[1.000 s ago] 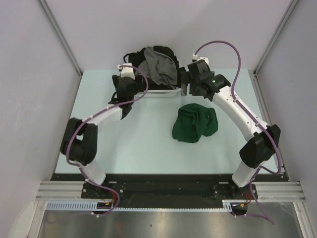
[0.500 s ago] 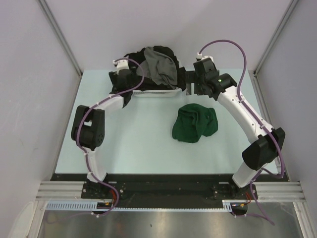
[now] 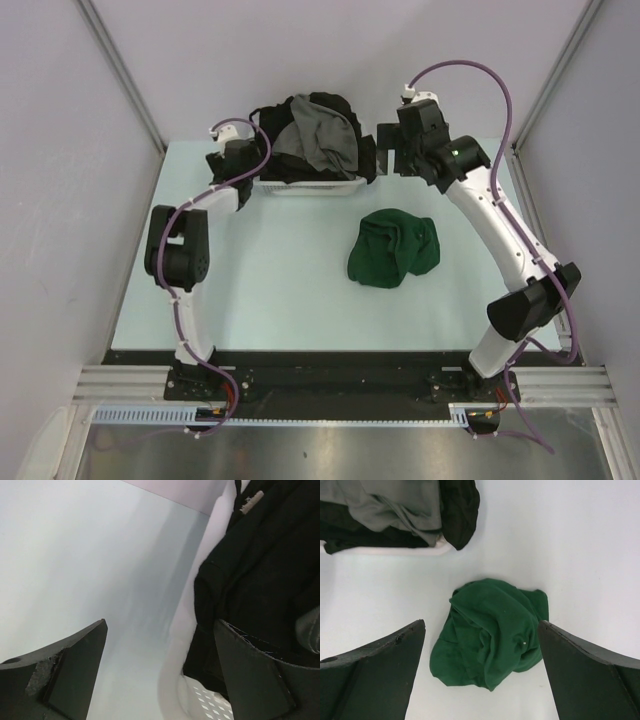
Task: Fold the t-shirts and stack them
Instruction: Move the tshirt to the center of the board
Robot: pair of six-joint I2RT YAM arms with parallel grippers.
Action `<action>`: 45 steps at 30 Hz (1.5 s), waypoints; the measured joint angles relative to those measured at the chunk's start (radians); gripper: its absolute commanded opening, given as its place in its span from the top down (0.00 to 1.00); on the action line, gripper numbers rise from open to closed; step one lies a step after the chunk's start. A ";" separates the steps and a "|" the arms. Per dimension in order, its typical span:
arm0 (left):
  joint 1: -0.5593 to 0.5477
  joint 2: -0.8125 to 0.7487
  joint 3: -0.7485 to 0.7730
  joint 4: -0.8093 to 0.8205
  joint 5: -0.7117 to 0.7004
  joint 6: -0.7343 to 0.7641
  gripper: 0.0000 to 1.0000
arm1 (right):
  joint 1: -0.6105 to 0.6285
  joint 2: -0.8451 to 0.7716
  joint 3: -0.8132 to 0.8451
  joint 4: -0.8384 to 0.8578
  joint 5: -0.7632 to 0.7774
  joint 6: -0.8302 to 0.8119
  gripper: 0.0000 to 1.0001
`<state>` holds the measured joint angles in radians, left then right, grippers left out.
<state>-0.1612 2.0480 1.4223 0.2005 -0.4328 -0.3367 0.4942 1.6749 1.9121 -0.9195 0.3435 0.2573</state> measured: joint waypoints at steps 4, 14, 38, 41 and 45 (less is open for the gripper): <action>-0.002 0.006 0.013 -0.007 0.032 -0.017 0.12 | 0.000 0.010 0.051 -0.002 0.000 0.000 0.00; -0.002 0.015 0.019 -0.024 0.071 -0.032 0.28 | 0.000 0.037 0.063 -0.007 -0.001 0.000 0.00; -0.011 0.020 0.040 -0.080 0.179 -0.051 1.00 | 0.000 0.068 0.198 -0.026 -0.019 -0.004 0.00; -0.018 -0.014 0.006 -0.092 0.174 -0.050 1.00 | 0.000 0.082 0.198 -0.026 -0.020 -0.001 0.00; -0.032 -0.114 -0.085 -0.132 0.164 -0.036 1.00 | -0.004 0.114 0.198 -0.032 -0.017 0.017 0.00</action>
<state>-0.1928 1.9343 1.3369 0.0681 -0.2687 -0.3725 0.4904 1.7893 2.1101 -0.9516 0.3267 0.2745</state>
